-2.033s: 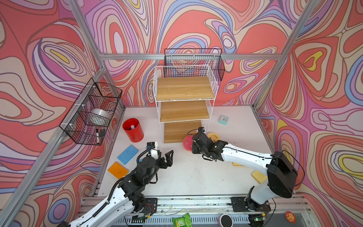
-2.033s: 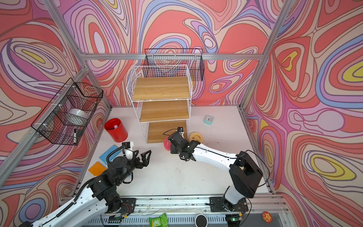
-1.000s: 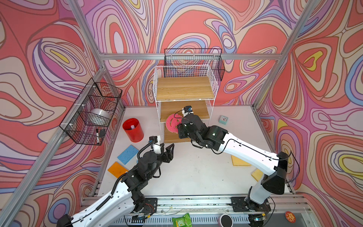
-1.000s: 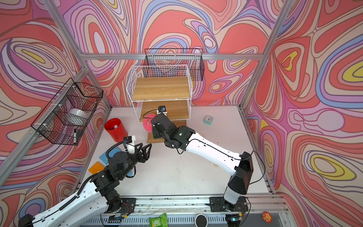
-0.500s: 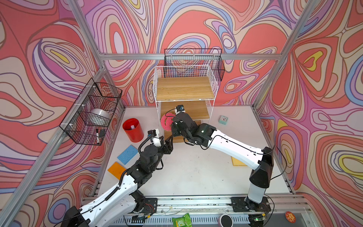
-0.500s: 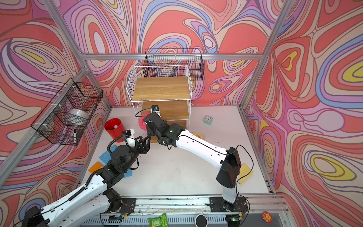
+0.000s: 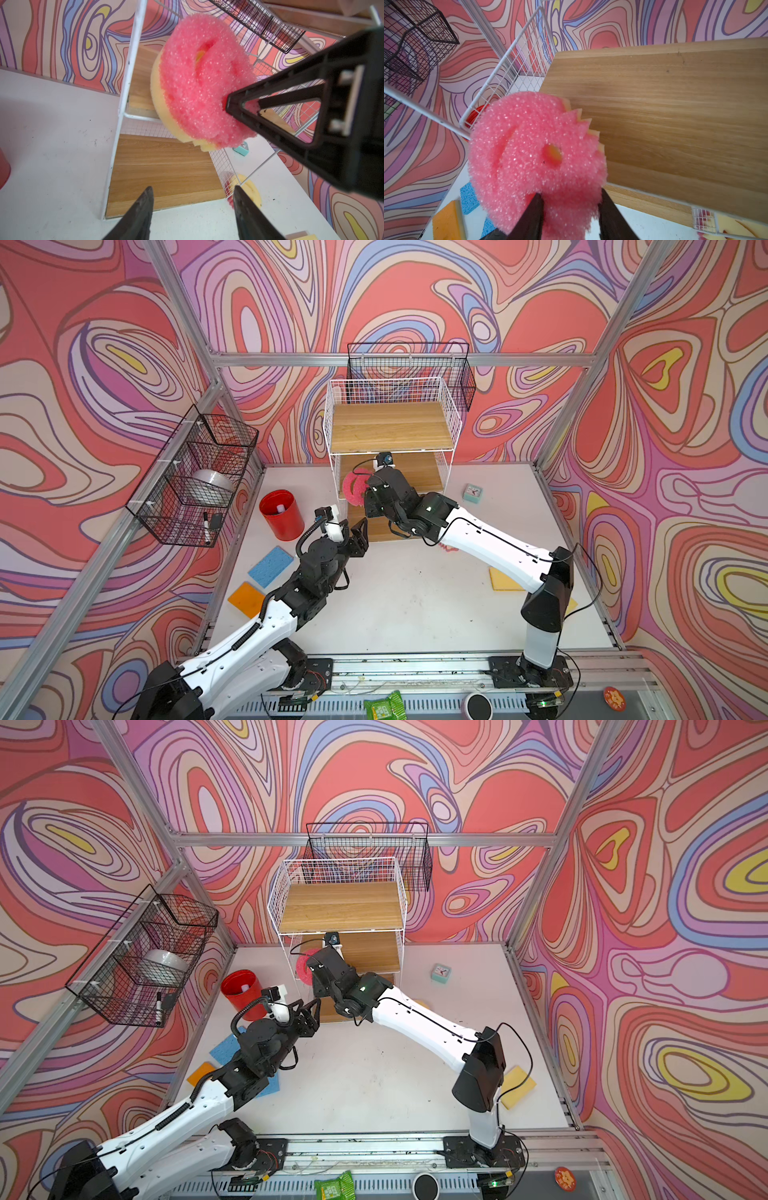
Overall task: Place and organize the cleaning sponges onto the shelf
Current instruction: 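Carry the pink smiley sponge over the middle shelf board with the right gripper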
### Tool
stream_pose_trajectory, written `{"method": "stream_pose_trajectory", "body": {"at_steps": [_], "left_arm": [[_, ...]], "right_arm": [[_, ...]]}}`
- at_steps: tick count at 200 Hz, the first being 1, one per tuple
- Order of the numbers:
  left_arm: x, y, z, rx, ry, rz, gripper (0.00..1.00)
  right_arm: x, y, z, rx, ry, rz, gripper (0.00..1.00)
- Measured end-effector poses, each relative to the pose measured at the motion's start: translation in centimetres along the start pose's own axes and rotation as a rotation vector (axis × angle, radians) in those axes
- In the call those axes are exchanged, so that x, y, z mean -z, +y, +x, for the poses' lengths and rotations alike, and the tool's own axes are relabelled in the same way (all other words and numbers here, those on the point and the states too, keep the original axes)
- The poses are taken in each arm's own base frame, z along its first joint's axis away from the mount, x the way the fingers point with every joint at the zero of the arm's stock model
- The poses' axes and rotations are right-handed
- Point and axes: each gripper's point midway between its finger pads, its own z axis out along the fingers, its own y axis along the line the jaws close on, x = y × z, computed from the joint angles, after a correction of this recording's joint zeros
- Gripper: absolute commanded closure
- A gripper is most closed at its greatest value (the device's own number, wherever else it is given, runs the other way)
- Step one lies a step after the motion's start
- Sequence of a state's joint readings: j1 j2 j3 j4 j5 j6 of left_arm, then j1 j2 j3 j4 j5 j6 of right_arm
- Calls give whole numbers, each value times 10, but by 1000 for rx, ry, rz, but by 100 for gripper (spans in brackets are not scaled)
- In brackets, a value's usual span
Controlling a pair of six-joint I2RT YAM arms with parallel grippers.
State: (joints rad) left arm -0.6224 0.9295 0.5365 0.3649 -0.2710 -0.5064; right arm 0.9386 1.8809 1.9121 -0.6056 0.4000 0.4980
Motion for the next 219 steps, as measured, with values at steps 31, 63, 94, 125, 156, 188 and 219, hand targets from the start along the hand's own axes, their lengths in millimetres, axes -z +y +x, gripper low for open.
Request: {"method": "stream_pose_trajectory", "body": {"at_steps": [31,63,94,125,156,188,219], "left_arm": [[-9,-2,-4,1,-10,-6,39],[-15,-1,1,-3,-3,-12,39],[-18,2,3,-4,0,-20,39],[-22,0,0,-5,-4,-19,40],[-25,-1,-9,1,-27,-20,41],[-30,1,-10,1,-23,-26,42],[-34,1,-7,-5,-12,-29,42]], "right_arm": [[-5,1,2,-2,3,-3,56],[-12,-2,6,-1,16,1,54],[-14,-4,4,-7,18,-3,53],[-14,-4,3,-9,19,-7,52],[-15,-3,2,-12,19,-12,50],[-17,-1,3,-14,24,-20,48],[-18,-1,3,-15,28,-24,48]]}}
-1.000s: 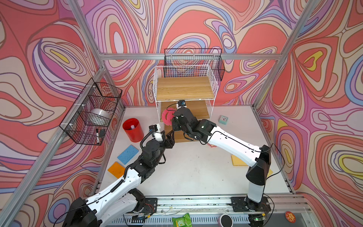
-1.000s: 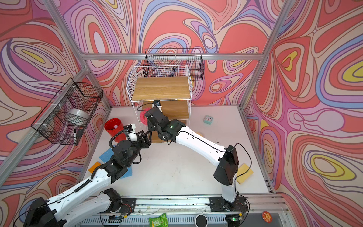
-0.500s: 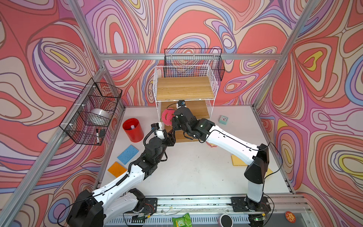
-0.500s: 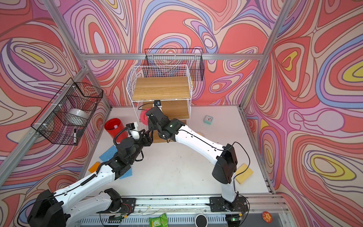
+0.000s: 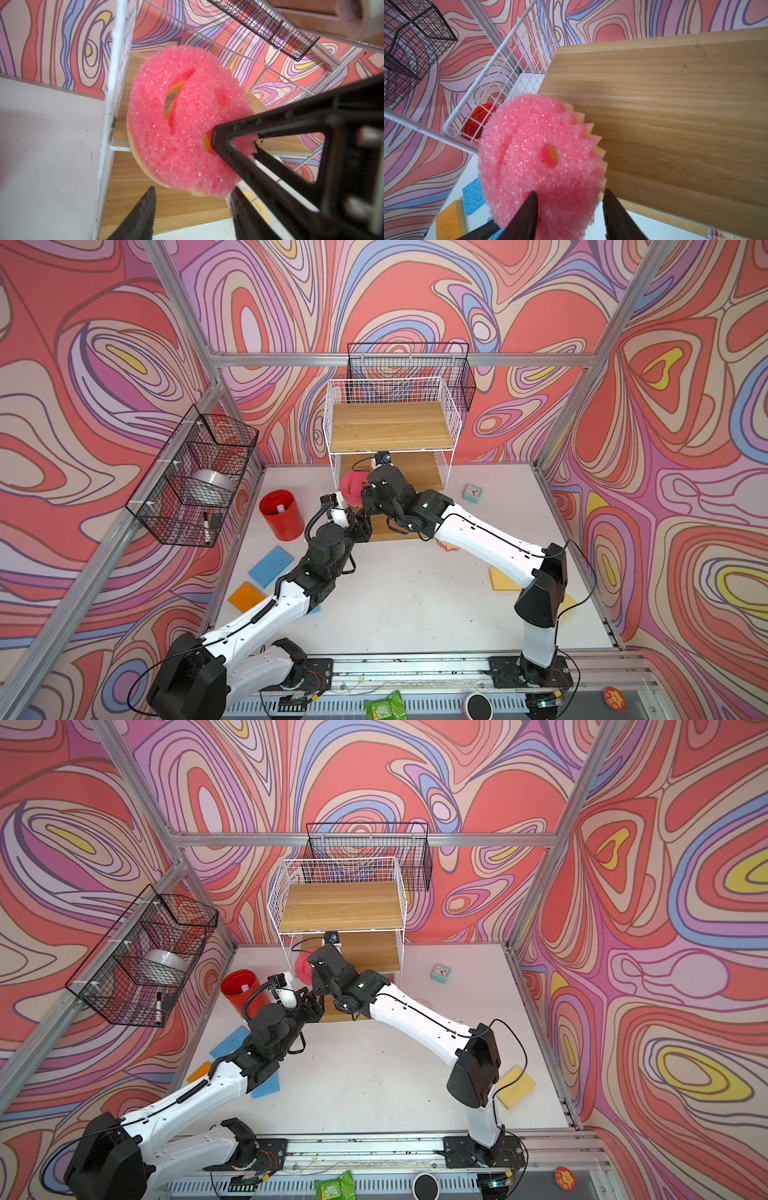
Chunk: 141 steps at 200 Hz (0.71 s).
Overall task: Place and organize the cleaning sponges onto the shelf
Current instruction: 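Carry the pink smiley sponge over the middle shelf board with the right gripper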
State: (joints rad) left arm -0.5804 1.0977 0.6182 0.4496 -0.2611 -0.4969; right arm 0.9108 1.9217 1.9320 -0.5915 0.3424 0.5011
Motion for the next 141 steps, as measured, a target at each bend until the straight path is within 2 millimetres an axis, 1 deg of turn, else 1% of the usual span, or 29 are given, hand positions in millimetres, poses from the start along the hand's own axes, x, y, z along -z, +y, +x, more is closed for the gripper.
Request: {"method": "stream_pose_trajectory", "body": {"at_steps": [58,141], "left_arm": [[-4,-3,-4,-22,-1,0,42],[-7,-5,-6,-35,3,3,42]], "right_arm": [[0,-2,-5,-9,-6,-2,45],[1,0,-9,-21,-13,-20,41]]}}
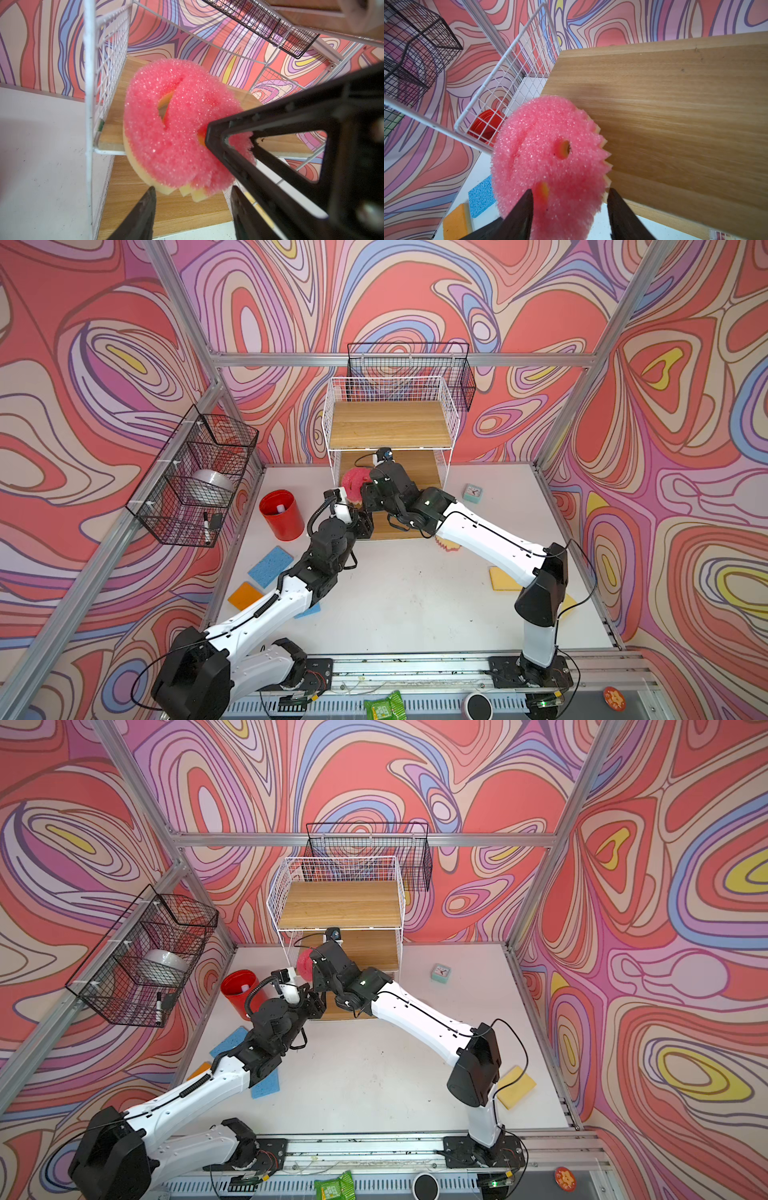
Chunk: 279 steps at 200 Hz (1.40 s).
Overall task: Place and organize the cleaning sponges onto the shelf
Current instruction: 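Carry the pink smiley sponge over the middle shelf board with the right gripper, then lower the pink smiley sponge onto the middle shelf and open the right gripper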
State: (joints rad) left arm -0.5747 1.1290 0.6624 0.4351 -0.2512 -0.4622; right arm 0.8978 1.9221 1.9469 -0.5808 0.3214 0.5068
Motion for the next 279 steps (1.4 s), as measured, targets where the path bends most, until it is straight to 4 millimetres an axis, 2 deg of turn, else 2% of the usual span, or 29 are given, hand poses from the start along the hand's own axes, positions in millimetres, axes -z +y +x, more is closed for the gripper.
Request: {"method": "stream_pose_trajectory", "body": {"at_steps": [47,97,139,184,226,279], "left_arm": [[-3,-1,0,-17,10,-5,42],[-3,-2,-2,-30,14,-4,42],[-4,-7,-18,-27,-22,-3,42],[-4,-7,-24,-38,-33,-8,42],[-6,-12,-35,-35,-59,-2,42],[-11,-11,-29,-51,-44,-13,42]], "right_arm": [[0,2,-2,-9,-18,-19,40],[10,-2,-3,-27,-31,-36,40],[18,-9,-1,-34,-32,-42,40],[27,-13,1,-41,-38,-54,39],[36,-14,10,-38,-16,-78,40],[39,-19,26,-34,8,-95,39]]}}
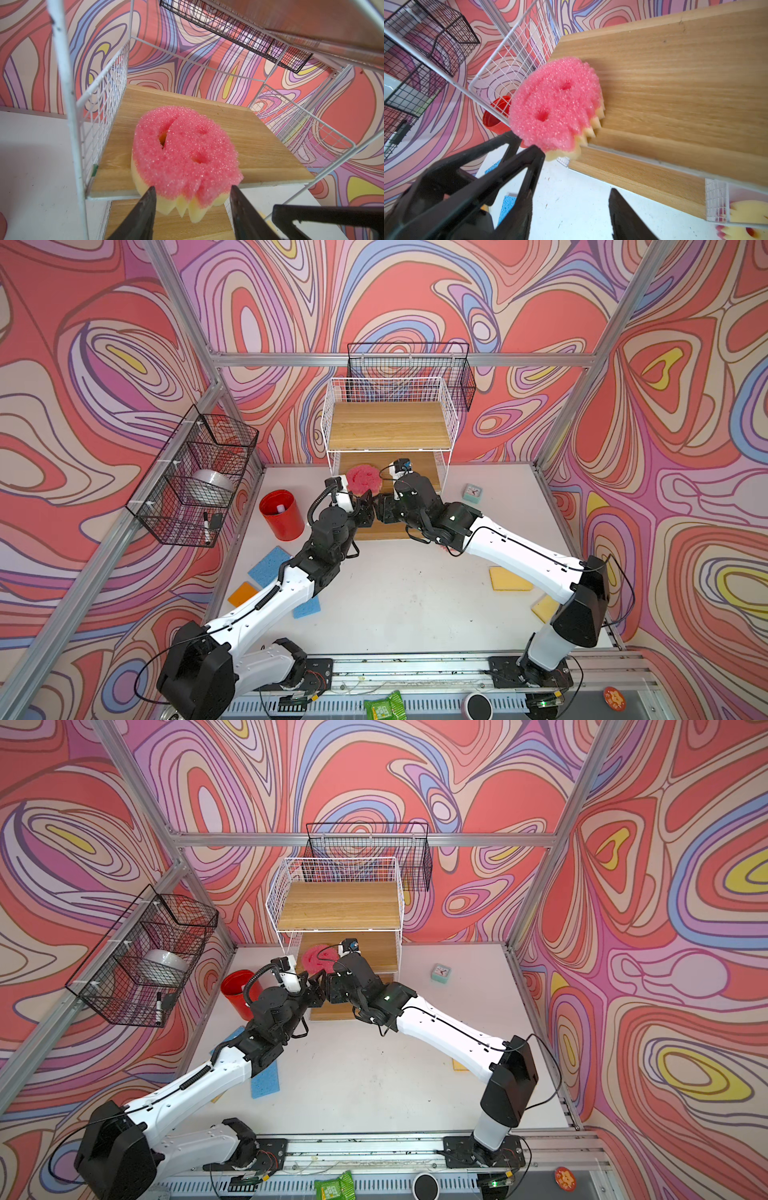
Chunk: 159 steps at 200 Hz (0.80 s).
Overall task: Place and organize the cleaning sponges onto the shelf
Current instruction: 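Lower the pink smiley sponge onto the middle shelf and open the right gripper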
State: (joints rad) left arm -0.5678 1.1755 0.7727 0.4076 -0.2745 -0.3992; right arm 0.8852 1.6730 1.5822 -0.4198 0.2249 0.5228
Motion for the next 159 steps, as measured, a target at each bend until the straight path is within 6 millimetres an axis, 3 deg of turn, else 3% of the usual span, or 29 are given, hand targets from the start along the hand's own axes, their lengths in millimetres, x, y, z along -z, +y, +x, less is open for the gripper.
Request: {"method": "stream_pose_trajectory", "body": {"at_steps": [90,104,135,159], "left_arm": [[18,-5,-18,7,-22,29,33],[21,-7,-18,5,-8,43,26],[23,-9,-8,-8,38,57,1],[26,-13,-4,-27,53,64,0]], "right_arm": [[24,-17,9,-8,-6,26,40],[27,-21,12,-10,-7,38,39],[37,-33,17,-13,-13,67,36],[46,-40,20,-14,-19,81,35]]}}
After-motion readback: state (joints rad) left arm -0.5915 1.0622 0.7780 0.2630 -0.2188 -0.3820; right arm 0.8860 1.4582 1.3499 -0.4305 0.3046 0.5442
